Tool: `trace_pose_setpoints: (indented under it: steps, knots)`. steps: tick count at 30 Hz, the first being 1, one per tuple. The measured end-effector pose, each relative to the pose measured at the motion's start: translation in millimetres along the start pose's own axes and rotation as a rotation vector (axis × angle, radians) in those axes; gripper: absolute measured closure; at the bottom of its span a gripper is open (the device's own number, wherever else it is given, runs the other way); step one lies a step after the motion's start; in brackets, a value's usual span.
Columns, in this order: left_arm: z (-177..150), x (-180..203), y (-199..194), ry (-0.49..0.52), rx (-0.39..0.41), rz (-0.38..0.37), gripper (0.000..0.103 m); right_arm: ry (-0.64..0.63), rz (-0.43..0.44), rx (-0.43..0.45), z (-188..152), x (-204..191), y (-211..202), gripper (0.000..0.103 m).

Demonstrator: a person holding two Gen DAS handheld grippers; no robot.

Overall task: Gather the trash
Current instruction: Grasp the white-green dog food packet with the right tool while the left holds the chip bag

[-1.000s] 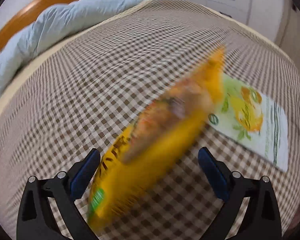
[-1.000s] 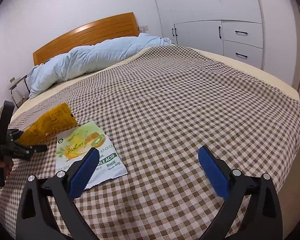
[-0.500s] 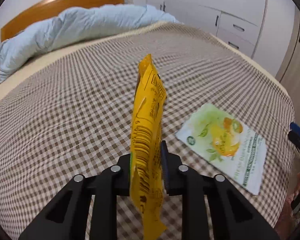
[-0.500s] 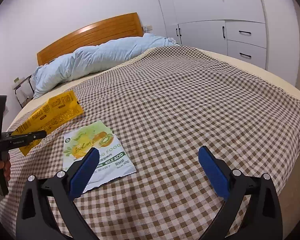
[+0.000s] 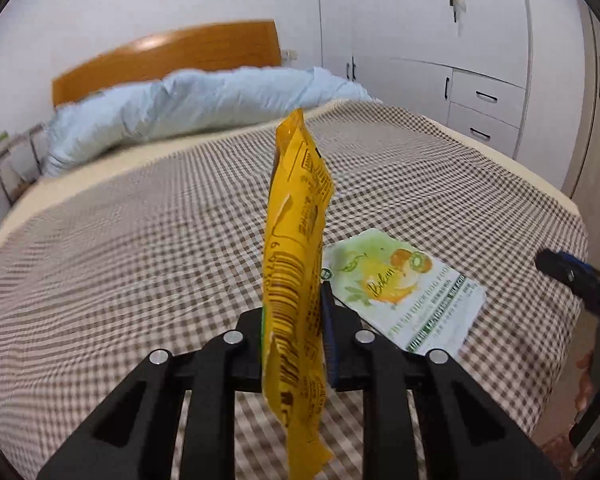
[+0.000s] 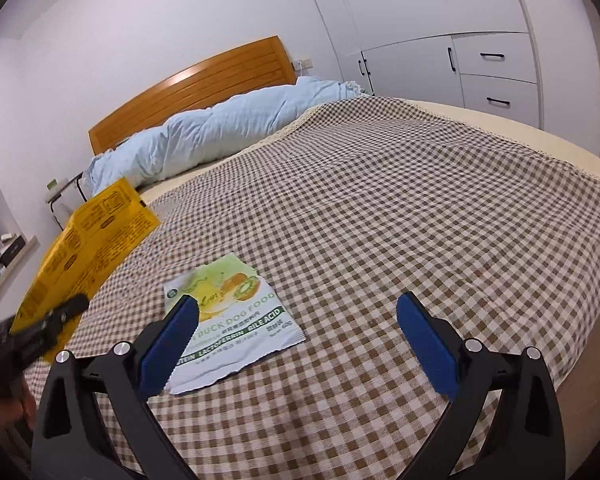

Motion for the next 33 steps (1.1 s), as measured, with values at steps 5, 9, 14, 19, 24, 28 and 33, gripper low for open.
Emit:
trace_pose_setpoints:
  steps: [5,9,14,19,24,28,33]
  knots:
    - [-24.3,12.9,-25.3,-0.1,0.042,-0.023,0.085,-0.024,0.003,0.023,-1.2,-6.8,-9.6,0.008]
    - [-40.8,15.3,-33.1,-0.176,0.064,-0.04,0.085,-0.008,0.0,0.017,-4.9,-3.5,-11.3,0.008]
    - [-46.4,15.9,-19.3,-0.2,0.042,-0.067,0.085,-0.024,-0.032,0.002,-15.0,-2.6,-9.0,0.008]
    - [-41.9,14.3,-16.2,-0.195,0.052,-0.087,0.085,-0.061,-0.062,-0.023,-29.0,-5.7,-0.1,0.008]
    - [-41.6,5.1,-4.5,-0.216,0.03,-0.064,0.085,-0.061,-0.035,-0.054,-38.4,-10.5,7.3,0.008]
    - [-45.6,7.6,6.2,-0.21,-0.007,-0.038,0.085,-0.051,-0.008,-0.078,-41.3,-16.1,14.1,0.008]
    - [-50.9,18.7,9.2,-0.176,-0.025,-0.014,0.085,0.001,0.03,-0.127,-45.0,-17.2,26.5,0.008]
Point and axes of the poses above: each gripper's, at about its wrist camera, not at the fingertips, and y roughly the way its jaws point, x to its right, z to its top, the point moved 10 cm from there along y, roughly the way its jaws point, and after that the axes turned 10 degrees about -x, right-handed, at the moved point
